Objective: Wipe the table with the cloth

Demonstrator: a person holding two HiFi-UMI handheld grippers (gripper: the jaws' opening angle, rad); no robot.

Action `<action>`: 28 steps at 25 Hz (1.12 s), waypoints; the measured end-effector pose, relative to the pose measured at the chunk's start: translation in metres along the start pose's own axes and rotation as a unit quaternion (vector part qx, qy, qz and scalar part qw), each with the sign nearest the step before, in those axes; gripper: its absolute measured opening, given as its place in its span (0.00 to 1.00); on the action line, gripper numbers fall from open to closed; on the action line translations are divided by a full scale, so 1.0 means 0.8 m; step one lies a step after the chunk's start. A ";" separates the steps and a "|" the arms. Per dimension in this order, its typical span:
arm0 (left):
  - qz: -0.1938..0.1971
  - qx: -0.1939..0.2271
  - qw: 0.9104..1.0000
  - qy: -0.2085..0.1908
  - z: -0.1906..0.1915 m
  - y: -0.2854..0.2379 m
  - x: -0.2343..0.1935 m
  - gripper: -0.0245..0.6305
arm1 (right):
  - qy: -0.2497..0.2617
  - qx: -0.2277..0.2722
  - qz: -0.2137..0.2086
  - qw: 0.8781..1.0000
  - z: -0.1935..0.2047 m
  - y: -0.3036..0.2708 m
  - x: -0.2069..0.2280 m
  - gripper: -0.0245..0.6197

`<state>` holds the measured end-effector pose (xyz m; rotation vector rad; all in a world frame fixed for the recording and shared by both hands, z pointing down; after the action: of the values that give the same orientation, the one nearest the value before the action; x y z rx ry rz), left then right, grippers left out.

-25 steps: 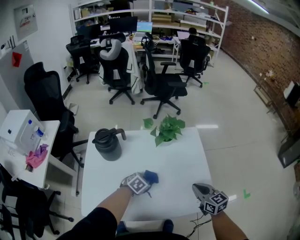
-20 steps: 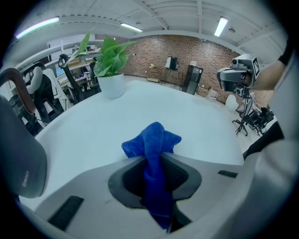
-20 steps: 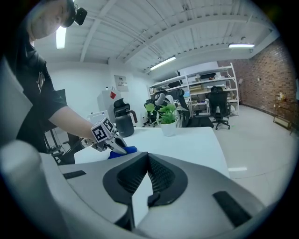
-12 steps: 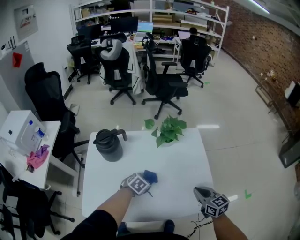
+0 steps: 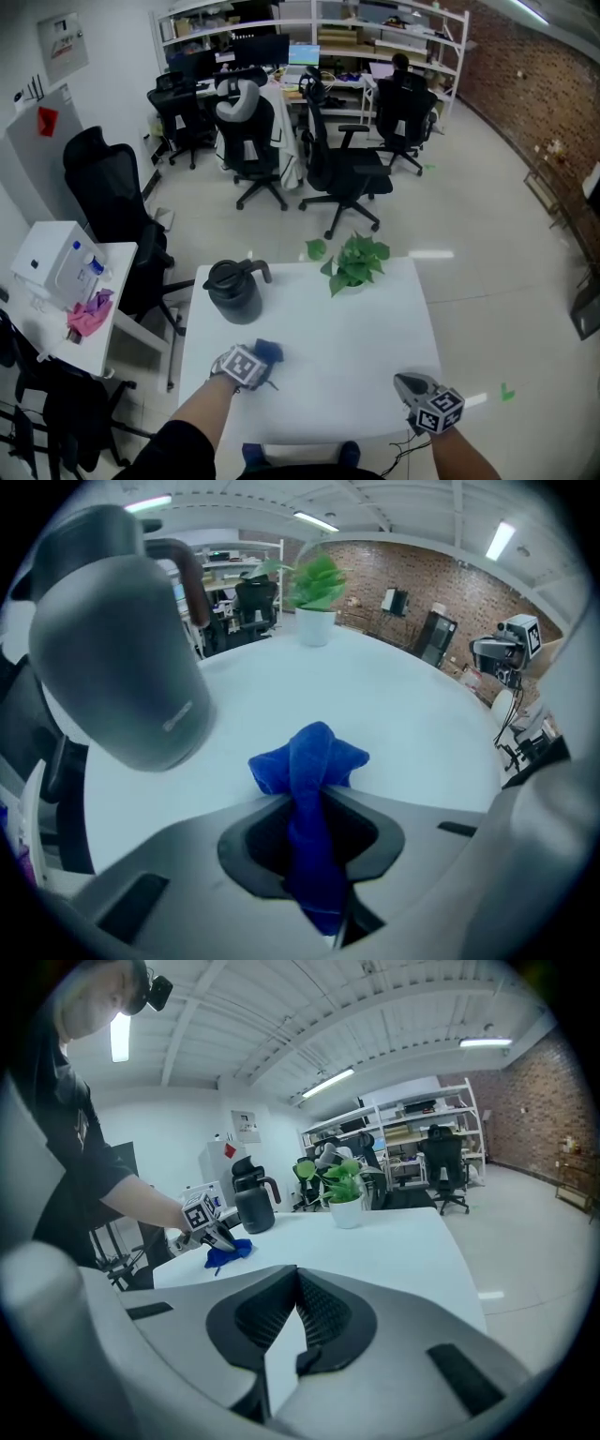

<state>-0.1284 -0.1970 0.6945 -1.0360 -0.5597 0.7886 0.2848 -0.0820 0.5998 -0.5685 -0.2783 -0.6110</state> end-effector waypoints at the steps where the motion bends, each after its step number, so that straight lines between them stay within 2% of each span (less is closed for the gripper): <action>1: -0.003 0.000 1.000 0.010 0.008 0.004 -0.006 0.13 | 0.002 -0.001 -0.004 1.000 -0.001 -0.003 -0.003 0.04; 3: -0.001 0.009 1.000 0.026 0.011 0.006 -0.012 0.13 | 0.006 -0.002 -0.011 1.000 -0.003 -0.009 -0.008 0.04; 6: 0.007 0.037 0.999 0.026 -0.017 -0.002 -0.002 0.13 | 0.009 -0.002 -0.013 1.000 -0.004 -0.008 -0.011 0.04; 11: 0.032 0.055 0.998 -0.011 -0.092 -0.039 0.054 0.13 | 0.010 -0.013 -0.003 1.000 0.000 0.004 -0.010 0.04; 14: 0.030 0.051 0.998 -0.026 -0.105 -0.049 0.064 0.13 | 0.009 -0.016 0.004 1.000 0.001 0.008 -0.008 0.04; 17: 0.035 0.038 0.998 -0.029 -0.085 -0.040 0.059 0.13 | 0.009 -0.020 0.005 1.000 0.001 0.004 -0.008 0.04; 20: 0.014 0.021 0.999 -0.023 -0.047 -0.020 0.033 0.13 | 0.011 -0.020 -0.005 1.000 -0.003 -0.007 -0.016 0.04; 25: -0.033 -0.016 0.999 0.033 0.039 0.018 -0.035 0.13 | 0.021 -0.020 -0.026 0.999 -0.007 -0.025 -0.029 0.04; 28: -0.033 0.001 0.998 0.048 0.039 0.019 -0.042 0.13 | 0.025 -0.019 -0.031 0.999 -0.007 -0.027 -0.032 0.04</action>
<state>-0.1762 -0.2023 0.6919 -1.0430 -0.5092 0.6774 0.2520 -0.0881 0.5940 -0.5823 -0.2386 -0.6909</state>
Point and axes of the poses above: the fingertips, and each gripper's own axes: y backward along the fingers, x to its right, z out of its underside, the point moved 7 cm from there along y, backward along the fingers, and after that the axes turned 11 degrees about -y, right-handed, at the moved point
